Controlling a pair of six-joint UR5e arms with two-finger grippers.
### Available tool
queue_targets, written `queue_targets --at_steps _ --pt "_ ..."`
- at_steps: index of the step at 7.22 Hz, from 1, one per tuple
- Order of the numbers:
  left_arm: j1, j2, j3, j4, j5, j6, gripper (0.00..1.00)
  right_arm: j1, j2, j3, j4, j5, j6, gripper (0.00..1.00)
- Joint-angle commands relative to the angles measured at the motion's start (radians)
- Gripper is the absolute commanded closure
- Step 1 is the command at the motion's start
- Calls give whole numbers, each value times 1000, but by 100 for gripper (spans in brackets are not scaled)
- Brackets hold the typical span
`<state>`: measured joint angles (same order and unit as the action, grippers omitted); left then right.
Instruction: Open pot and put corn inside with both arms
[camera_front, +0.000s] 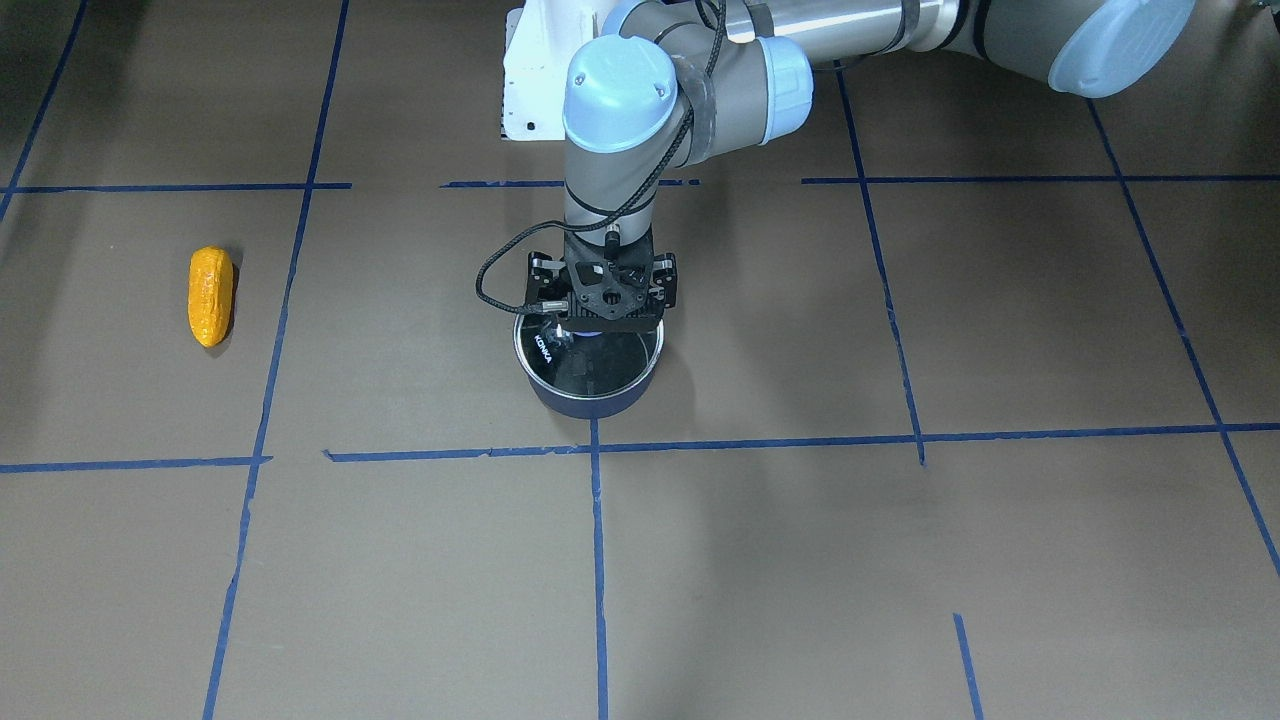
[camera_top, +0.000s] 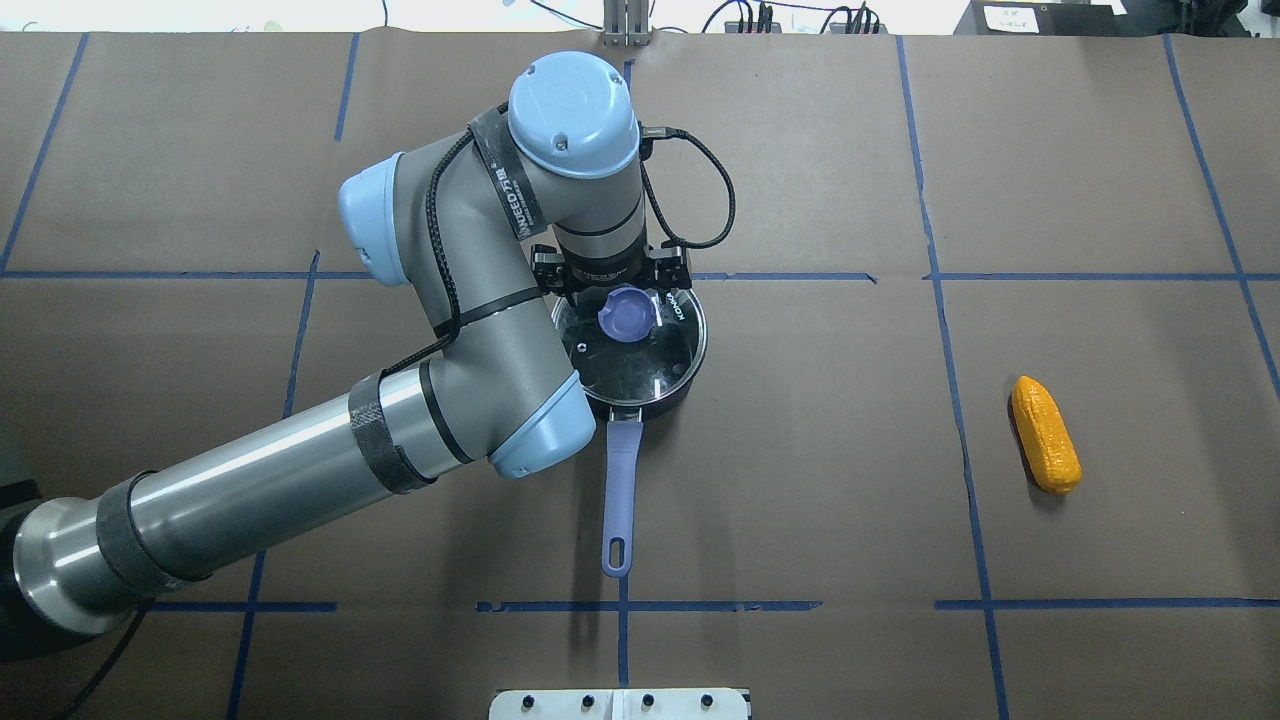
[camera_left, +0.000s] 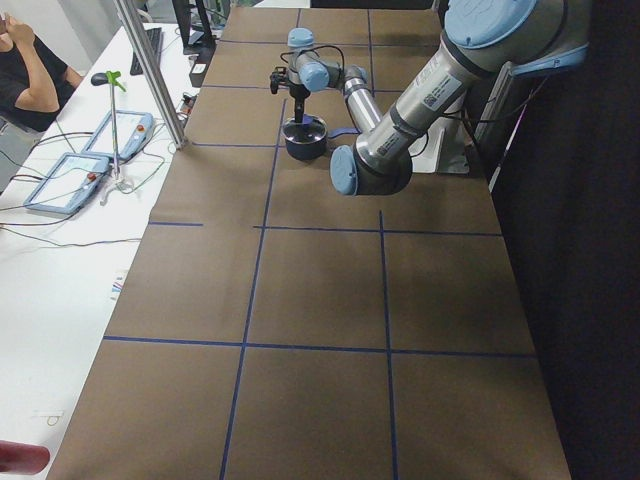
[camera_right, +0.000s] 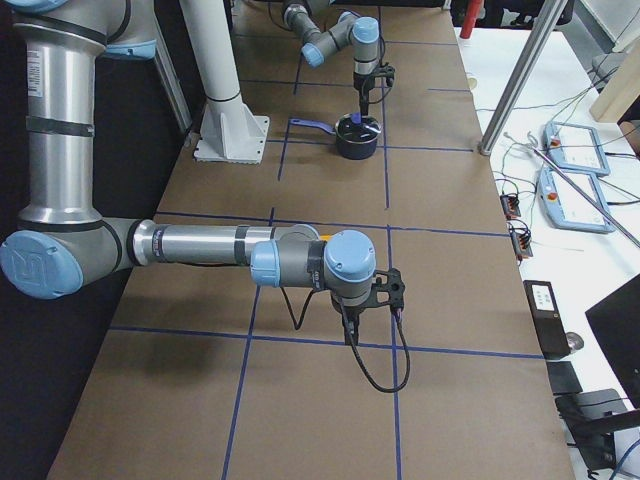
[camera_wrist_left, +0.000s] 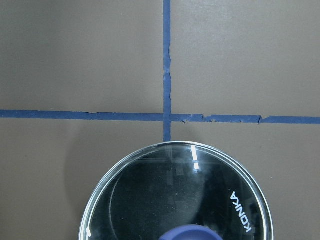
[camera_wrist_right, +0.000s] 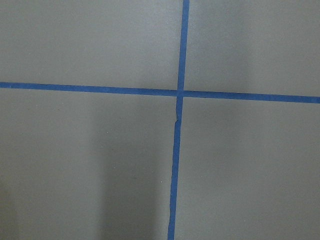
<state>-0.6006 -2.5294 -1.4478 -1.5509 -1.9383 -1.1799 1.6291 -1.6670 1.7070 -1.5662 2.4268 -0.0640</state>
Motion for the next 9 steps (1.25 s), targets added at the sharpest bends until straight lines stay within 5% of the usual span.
queue_targets --at_steps 1,6,7,9 --pt "5 0 9 -12 1 -4 0 0 1 -1 0 0 0 0" --pt "31 1 10 -11 1 -6 0 0 6 -4 0 0 1 0" --pt "32 1 9 -11 1 -7 12 0 6 -6 0 0 1 0" --pt "32 6 7 -3 1 -6 53 0 6 -1 0 0 1 0"
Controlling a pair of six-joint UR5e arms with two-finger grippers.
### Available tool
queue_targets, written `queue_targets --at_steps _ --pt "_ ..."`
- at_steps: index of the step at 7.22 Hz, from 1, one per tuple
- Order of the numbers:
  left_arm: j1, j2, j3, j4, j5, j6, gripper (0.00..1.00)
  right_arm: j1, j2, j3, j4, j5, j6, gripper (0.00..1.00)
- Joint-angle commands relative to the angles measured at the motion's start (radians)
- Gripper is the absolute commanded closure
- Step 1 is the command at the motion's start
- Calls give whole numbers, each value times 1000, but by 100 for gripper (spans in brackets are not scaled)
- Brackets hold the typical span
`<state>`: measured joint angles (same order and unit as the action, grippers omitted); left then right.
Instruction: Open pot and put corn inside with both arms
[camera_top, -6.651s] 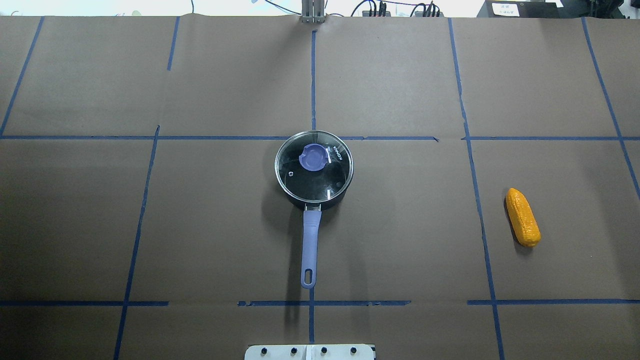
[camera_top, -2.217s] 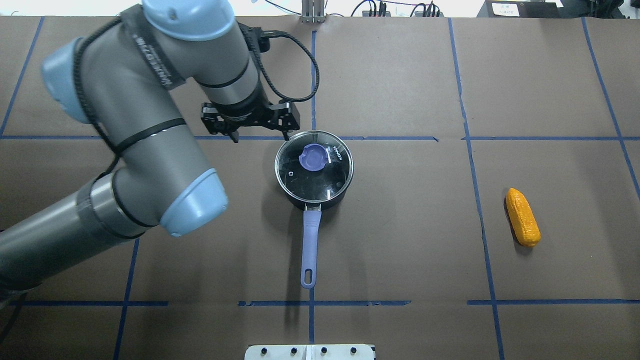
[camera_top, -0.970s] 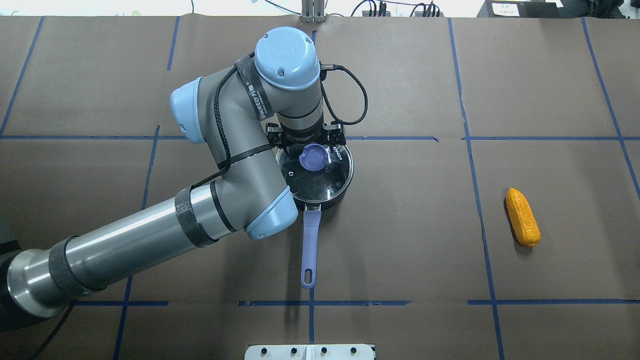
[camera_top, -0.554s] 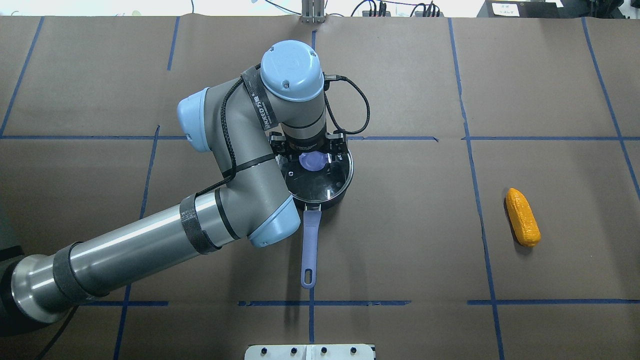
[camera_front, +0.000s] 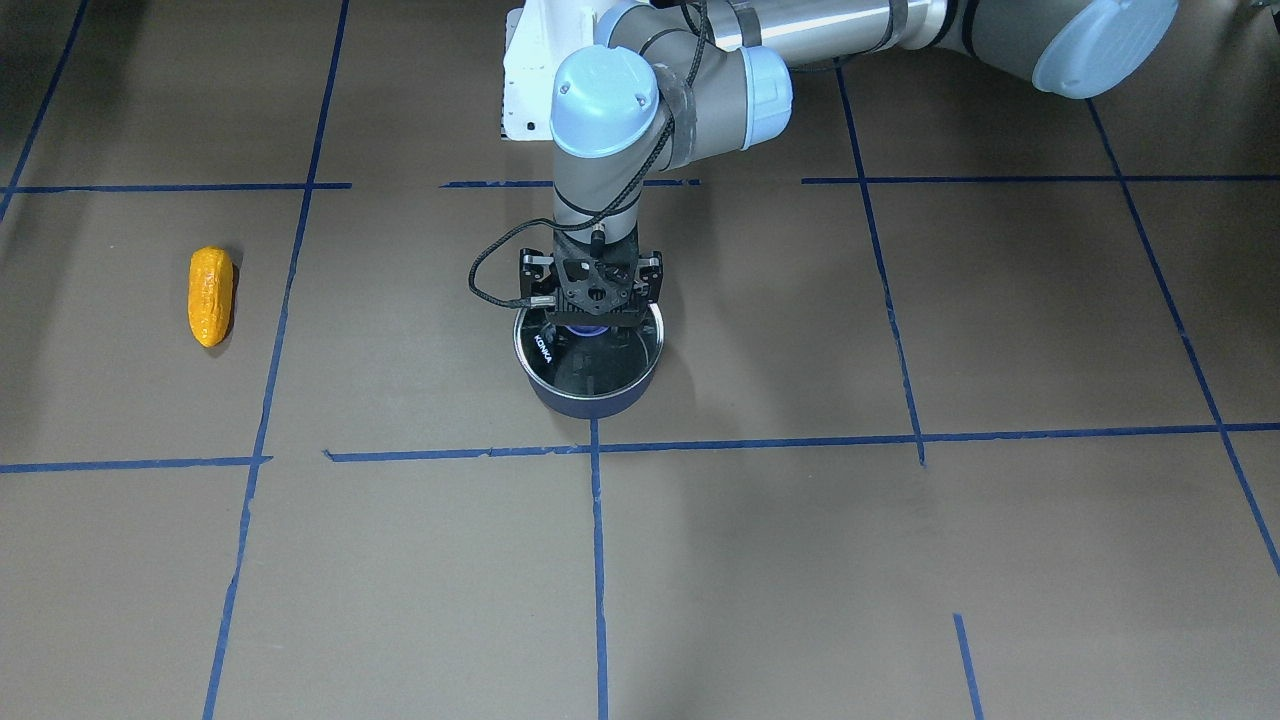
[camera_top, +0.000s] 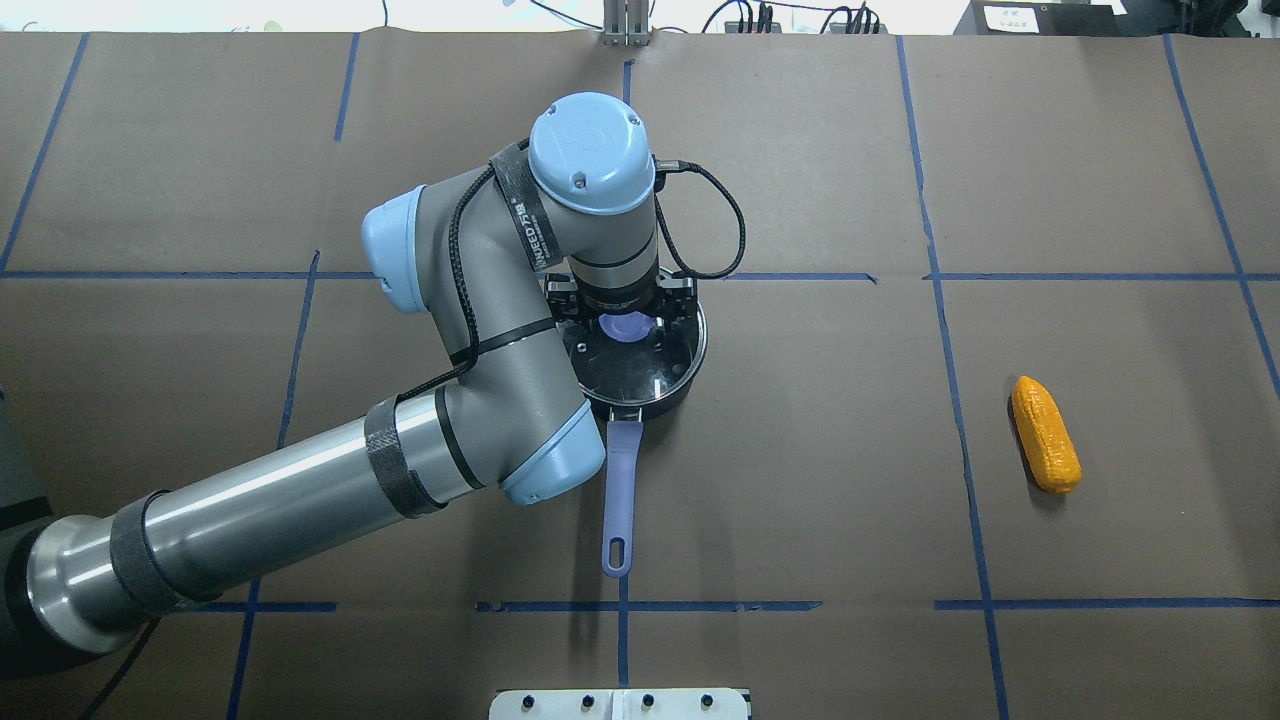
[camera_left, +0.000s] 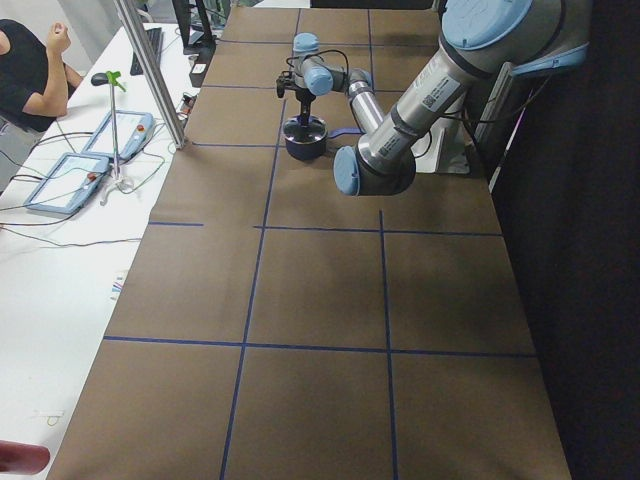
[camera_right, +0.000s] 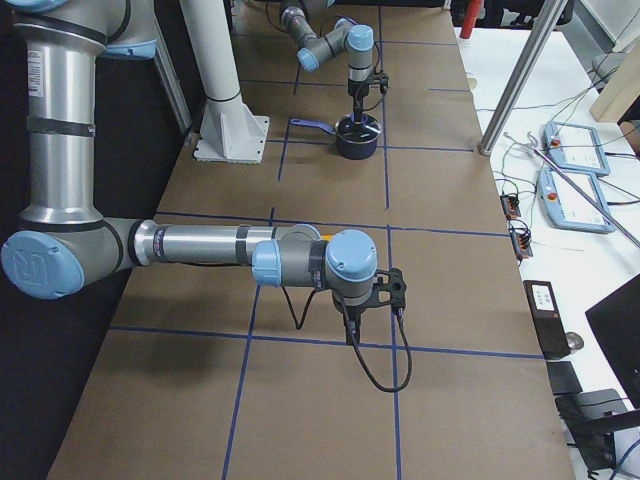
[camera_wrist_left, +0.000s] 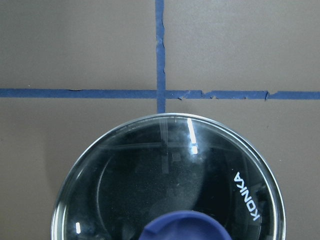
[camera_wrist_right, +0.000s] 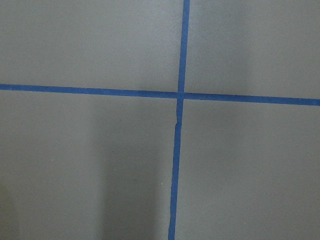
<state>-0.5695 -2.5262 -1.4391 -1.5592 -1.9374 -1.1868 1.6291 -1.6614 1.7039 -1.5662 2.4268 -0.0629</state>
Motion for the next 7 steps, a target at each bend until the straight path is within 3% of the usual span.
queue_targets --at_steps 1,2,7 --pt "-1 3 -6 8 2 1 67 0 0 3 0 2 2 0" --pt "-4 1 -18 14 2 1 76 0 2 3 0 2 0 0" --pt "-29 7 -119 87 -3 3 78 0 14 3 0 2 2 0"
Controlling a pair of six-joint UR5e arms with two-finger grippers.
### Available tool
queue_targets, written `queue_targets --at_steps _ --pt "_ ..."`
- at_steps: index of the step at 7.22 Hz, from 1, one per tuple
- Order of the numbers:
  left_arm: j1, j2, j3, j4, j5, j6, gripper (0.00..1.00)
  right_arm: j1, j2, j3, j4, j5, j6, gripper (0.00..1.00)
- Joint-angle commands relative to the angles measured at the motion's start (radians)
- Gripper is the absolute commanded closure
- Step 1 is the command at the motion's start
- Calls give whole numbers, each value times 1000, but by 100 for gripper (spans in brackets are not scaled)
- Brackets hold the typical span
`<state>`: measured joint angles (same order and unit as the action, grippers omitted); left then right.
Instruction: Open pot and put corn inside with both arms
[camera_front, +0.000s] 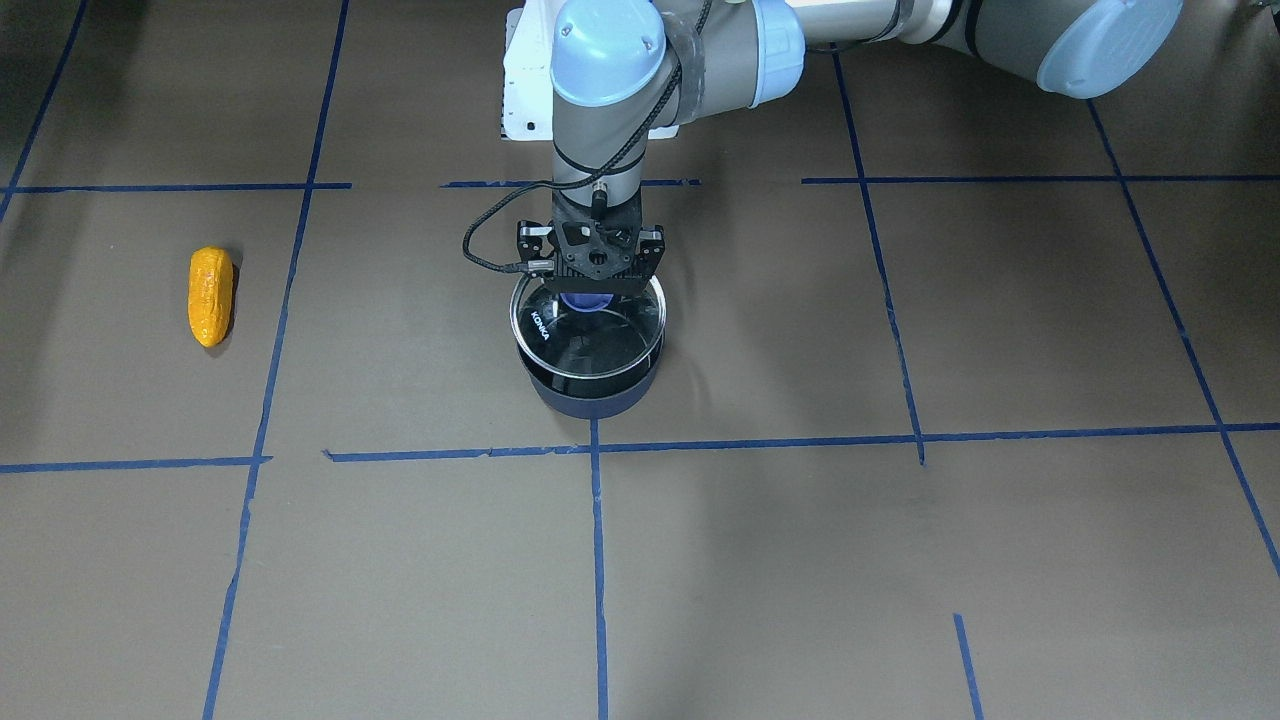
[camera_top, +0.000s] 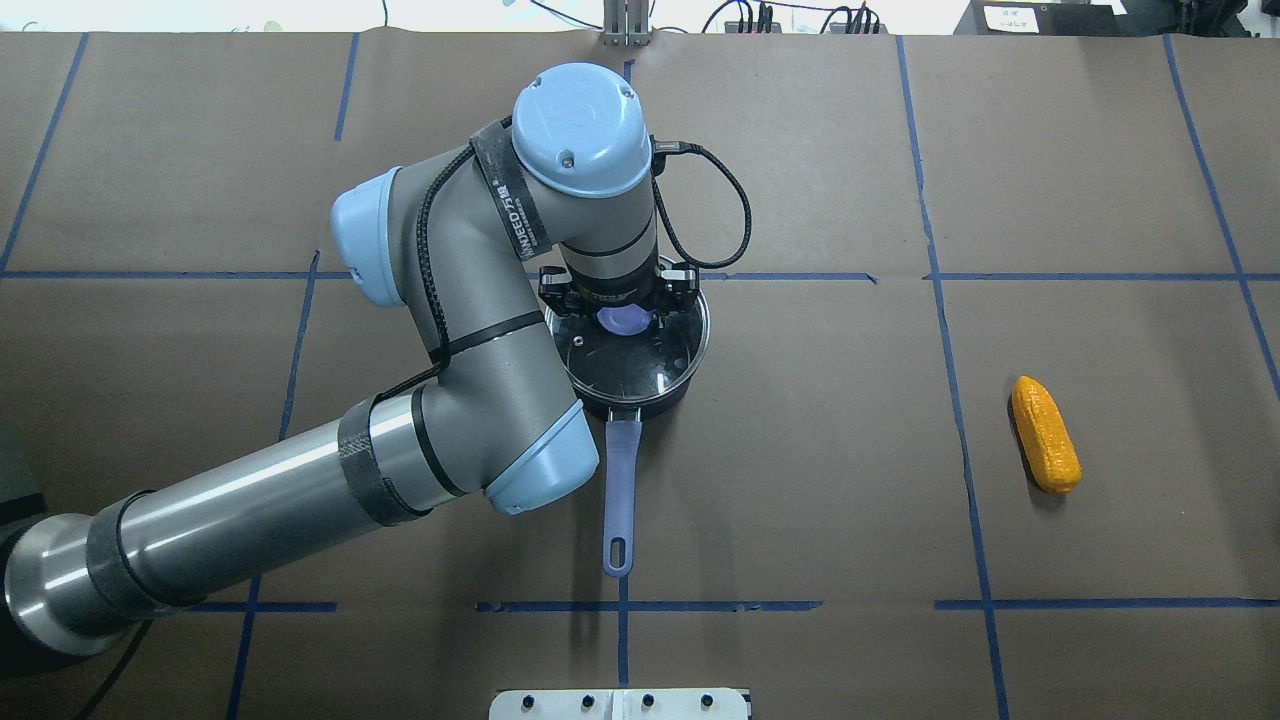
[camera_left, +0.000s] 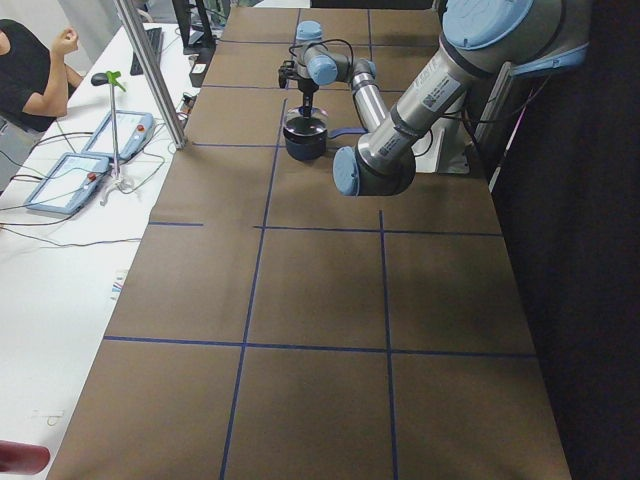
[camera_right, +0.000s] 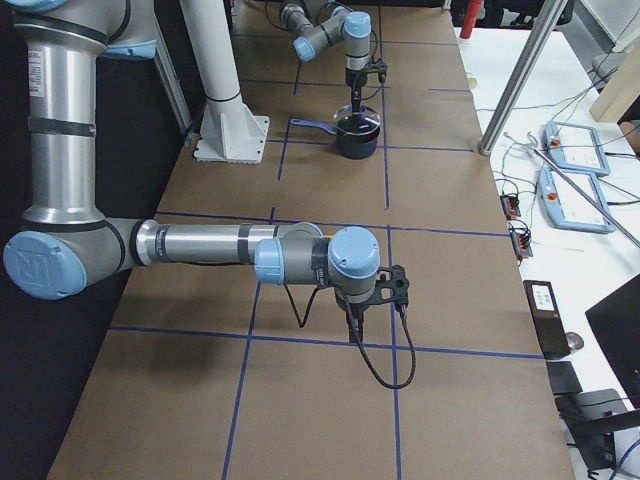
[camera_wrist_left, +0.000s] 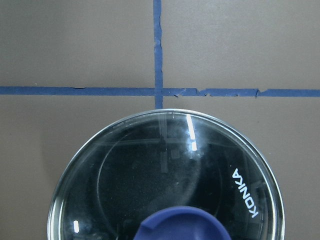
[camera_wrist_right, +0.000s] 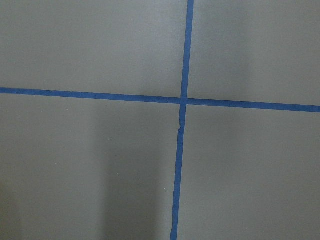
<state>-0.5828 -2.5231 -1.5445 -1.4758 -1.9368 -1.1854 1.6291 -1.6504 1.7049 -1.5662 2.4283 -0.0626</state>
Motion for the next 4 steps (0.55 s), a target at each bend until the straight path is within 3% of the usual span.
queue_targets --at_steps 1,4 --pt "-35 33 -52 12 -5 6 78 0 49 1 -11 -3 16 0" --pt "-84 165 -181 32 -25 18 78 -6 43 7 3 86 122 0"
